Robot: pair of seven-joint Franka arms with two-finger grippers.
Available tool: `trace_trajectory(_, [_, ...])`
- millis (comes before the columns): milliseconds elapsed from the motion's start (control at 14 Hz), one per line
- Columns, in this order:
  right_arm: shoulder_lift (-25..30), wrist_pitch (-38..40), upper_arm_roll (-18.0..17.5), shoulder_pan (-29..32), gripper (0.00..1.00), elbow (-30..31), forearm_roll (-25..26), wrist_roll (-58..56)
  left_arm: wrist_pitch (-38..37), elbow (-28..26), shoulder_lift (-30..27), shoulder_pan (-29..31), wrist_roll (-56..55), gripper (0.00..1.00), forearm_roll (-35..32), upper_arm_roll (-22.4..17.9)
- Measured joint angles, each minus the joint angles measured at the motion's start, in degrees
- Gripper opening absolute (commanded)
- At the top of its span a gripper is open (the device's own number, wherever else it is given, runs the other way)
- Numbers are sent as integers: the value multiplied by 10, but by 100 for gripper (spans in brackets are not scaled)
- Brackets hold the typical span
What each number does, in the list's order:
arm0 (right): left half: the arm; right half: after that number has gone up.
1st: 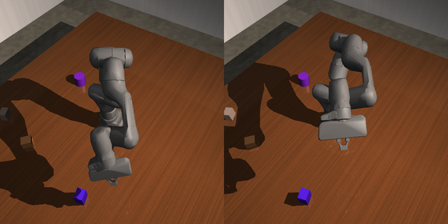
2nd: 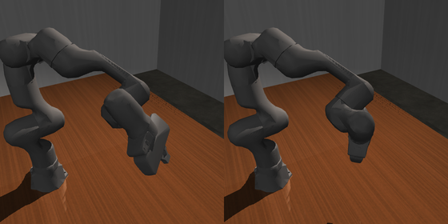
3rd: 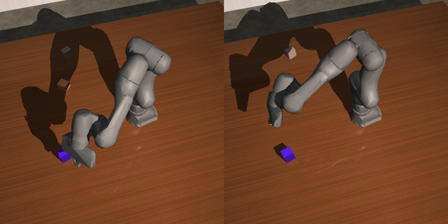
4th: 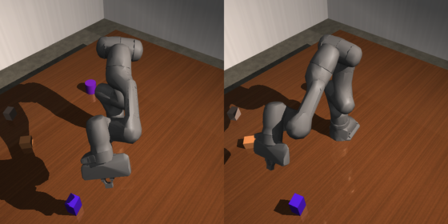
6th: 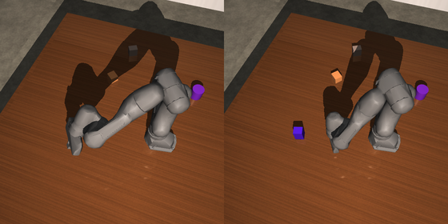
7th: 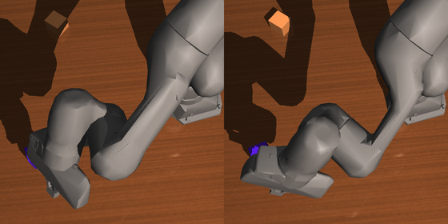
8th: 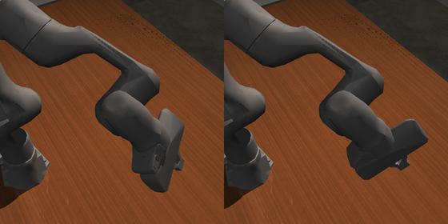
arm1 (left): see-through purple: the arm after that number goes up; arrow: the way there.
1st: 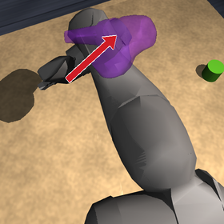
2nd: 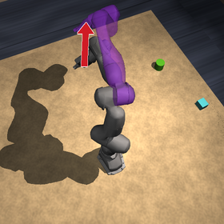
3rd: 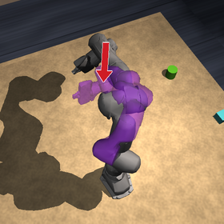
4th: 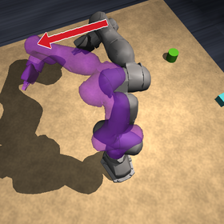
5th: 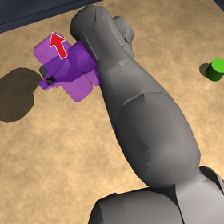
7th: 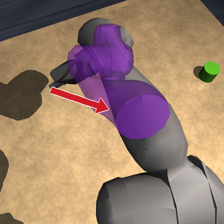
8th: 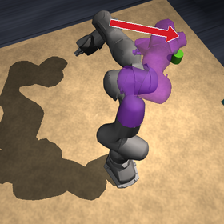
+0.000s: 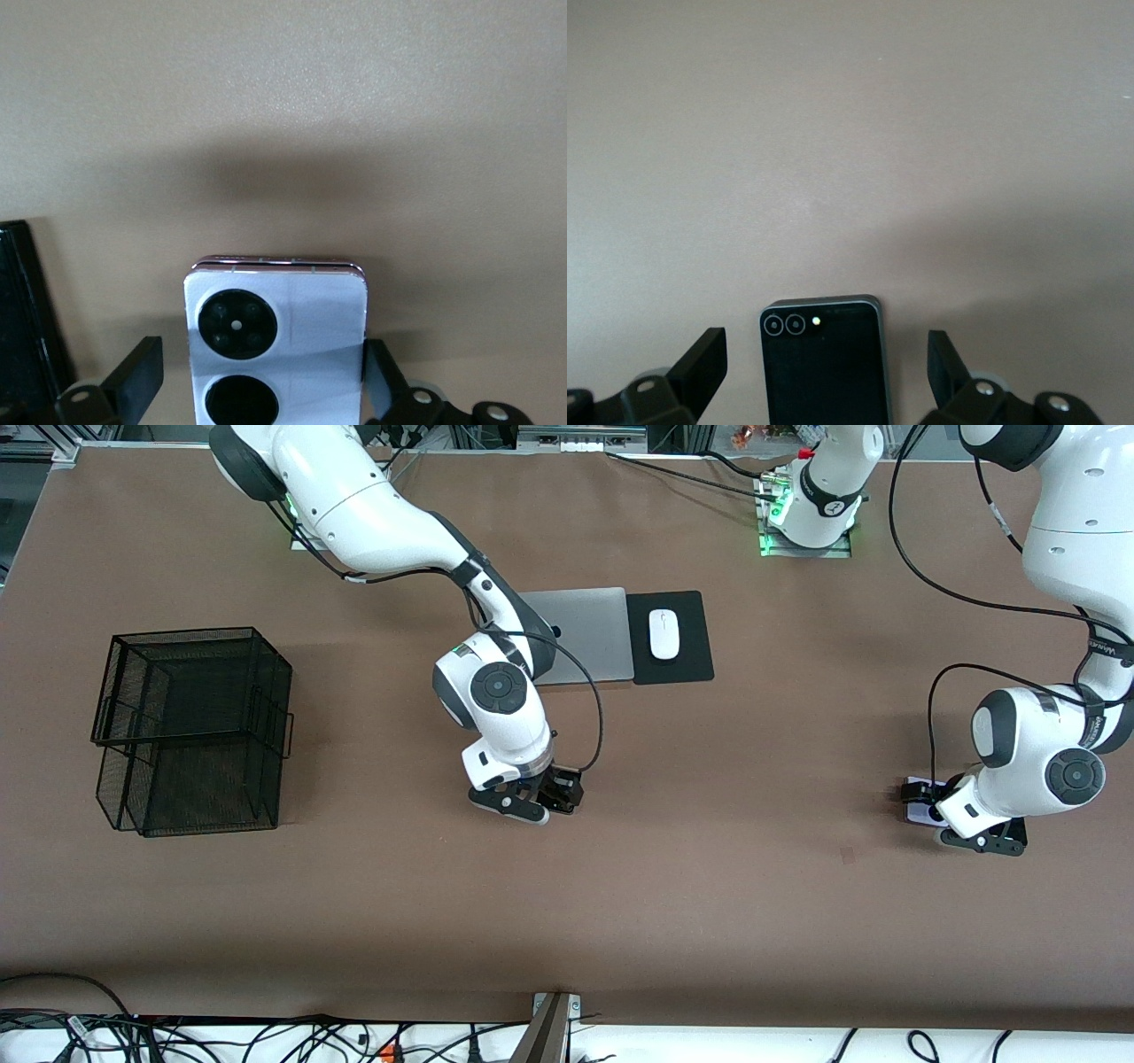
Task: Place phones with both arms
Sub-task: 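Grasp the black flip phone with the right gripper and lift it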
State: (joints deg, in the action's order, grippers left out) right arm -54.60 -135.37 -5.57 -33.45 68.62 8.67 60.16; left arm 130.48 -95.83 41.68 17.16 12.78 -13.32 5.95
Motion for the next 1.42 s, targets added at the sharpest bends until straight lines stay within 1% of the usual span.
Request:
trace_trajectory(214, [-14, -12, 0, -10, 100, -2, 0, -2, 6, -3, 2, 0, 0, 100, 0, 0])
trace_trajectory(712, [-19, -25, 0, -13, 100, -4, 0, -2, 12, -5, 8, 0, 1, 100, 0, 0])
trace_trajectory(784, [-23, -31, 0, -13, 100, -4, 0, -2, 12, -5, 8, 0, 1, 93, 0, 0])
trace_trajectory(997, [-32, -49, 0, -13, 100, -4, -1, -2, 12, -5, 8, 0, 1, 64, 0, 1])
trace_trajectory(1068, [-34, -56, 0, -13, 100, -4, -3, -2, 12, -5, 8, 0, 1, 57, 0, 1])
trace_trajectory(1282, [-37, -56, 1, -12, 100, -4, -6, -2, 11, -5, 5, 0, 3, 48, -1, 1])
trace_trajectory(1425, [-37, -45, 2, -11, 100, -4, -6, -2, 11, -5, 5, 0, 3, 47, -1, 1])
